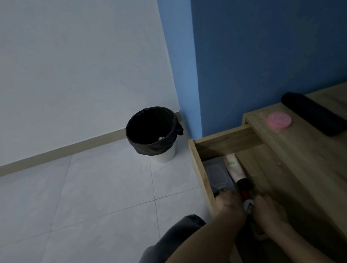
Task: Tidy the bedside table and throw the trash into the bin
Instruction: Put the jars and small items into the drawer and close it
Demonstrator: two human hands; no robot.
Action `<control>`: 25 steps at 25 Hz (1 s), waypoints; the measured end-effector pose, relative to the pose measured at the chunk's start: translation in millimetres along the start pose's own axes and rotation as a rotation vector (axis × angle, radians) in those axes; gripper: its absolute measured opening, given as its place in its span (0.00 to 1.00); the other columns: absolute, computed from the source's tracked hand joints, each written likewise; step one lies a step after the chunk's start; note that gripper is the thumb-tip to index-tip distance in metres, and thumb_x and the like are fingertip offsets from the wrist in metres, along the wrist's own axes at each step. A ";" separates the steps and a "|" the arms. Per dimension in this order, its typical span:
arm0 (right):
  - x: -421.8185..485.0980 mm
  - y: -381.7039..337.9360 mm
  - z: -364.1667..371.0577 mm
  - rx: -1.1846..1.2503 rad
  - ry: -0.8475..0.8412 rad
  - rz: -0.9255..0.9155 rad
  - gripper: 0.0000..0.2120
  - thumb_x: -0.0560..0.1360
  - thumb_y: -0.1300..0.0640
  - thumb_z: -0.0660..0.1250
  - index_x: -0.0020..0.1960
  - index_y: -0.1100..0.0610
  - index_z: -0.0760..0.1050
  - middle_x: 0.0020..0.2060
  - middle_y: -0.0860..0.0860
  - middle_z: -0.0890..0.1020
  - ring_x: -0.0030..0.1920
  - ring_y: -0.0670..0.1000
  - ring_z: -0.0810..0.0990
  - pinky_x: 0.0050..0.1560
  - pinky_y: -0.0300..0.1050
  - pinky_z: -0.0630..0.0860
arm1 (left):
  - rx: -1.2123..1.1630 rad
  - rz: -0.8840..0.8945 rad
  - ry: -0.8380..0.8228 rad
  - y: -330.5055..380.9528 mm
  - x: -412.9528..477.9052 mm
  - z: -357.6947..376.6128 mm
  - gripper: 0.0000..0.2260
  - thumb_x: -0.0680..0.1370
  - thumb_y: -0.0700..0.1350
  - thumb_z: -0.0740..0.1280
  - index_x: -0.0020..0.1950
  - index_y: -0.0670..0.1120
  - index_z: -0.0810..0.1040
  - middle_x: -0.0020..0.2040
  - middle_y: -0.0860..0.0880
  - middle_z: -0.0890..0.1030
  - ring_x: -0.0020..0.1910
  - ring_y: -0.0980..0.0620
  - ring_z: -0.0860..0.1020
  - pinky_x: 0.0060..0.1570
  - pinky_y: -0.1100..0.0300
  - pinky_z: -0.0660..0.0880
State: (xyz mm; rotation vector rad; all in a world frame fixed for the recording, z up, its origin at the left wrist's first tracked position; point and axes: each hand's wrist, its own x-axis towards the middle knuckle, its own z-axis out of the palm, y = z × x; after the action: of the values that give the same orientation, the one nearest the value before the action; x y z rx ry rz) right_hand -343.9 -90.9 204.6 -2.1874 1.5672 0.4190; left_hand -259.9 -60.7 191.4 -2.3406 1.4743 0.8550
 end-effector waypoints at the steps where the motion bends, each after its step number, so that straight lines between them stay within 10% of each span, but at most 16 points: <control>1: -2.2 -1.2 -3.8 0.018 -0.011 0.001 0.14 0.77 0.53 0.59 0.60 0.57 0.72 0.60 0.55 0.77 0.59 0.52 0.76 0.52 0.41 0.71 | -0.043 0.003 0.008 -0.1 -7.6 -9.0 0.21 0.78 0.42 0.64 0.69 0.38 0.66 0.67 0.37 0.69 0.64 0.39 0.70 0.61 0.49 0.71; 9: -13.8 7.5 -106.4 0.349 0.574 -0.120 0.10 0.74 0.56 0.62 0.53 0.57 0.75 0.43 0.53 0.80 0.40 0.49 0.77 0.39 0.42 0.74 | -0.420 0.177 0.574 14.7 -13.2 -104.2 0.19 0.75 0.42 0.64 0.66 0.45 0.67 0.63 0.44 0.71 0.61 0.46 0.72 0.57 0.53 0.74; 13: 21.5 48.1 -153.8 0.272 0.876 -0.130 0.10 0.71 0.60 0.64 0.51 0.62 0.75 0.45 0.59 0.78 0.45 0.57 0.77 0.35 0.42 0.67 | -0.450 0.414 0.573 62.2 12.9 -137.5 0.24 0.76 0.43 0.65 0.71 0.49 0.63 0.70 0.45 0.65 0.68 0.46 0.66 0.67 0.51 0.68; 20: 108.5 108.5 -168.7 0.015 0.598 0.033 0.23 0.75 0.55 0.63 0.65 0.67 0.64 0.61 0.64 0.70 0.61 0.63 0.69 0.57 0.52 0.69 | -0.221 0.404 0.405 117.8 79.7 -140.4 0.27 0.79 0.50 0.61 0.76 0.51 0.55 0.79 0.45 0.49 0.78 0.42 0.47 0.73 0.42 0.54; 25: 119.7 110.8 -161.6 0.099 0.499 0.055 0.23 0.75 0.53 0.62 0.63 0.65 0.61 0.60 0.66 0.72 0.59 0.63 0.71 0.53 0.51 0.71 | -0.217 0.397 0.597 115.9 85.0 -134.6 0.16 0.80 0.42 0.58 0.69 0.48 0.67 0.69 0.43 0.64 0.70 0.42 0.61 0.68 0.47 0.64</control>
State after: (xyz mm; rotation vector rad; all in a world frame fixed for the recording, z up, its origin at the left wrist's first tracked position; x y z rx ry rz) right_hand -410.0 -300.4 271.3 -2.2863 1.8505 -0.2086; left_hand -288.6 -243.1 259.8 -2.6518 2.2368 0.4119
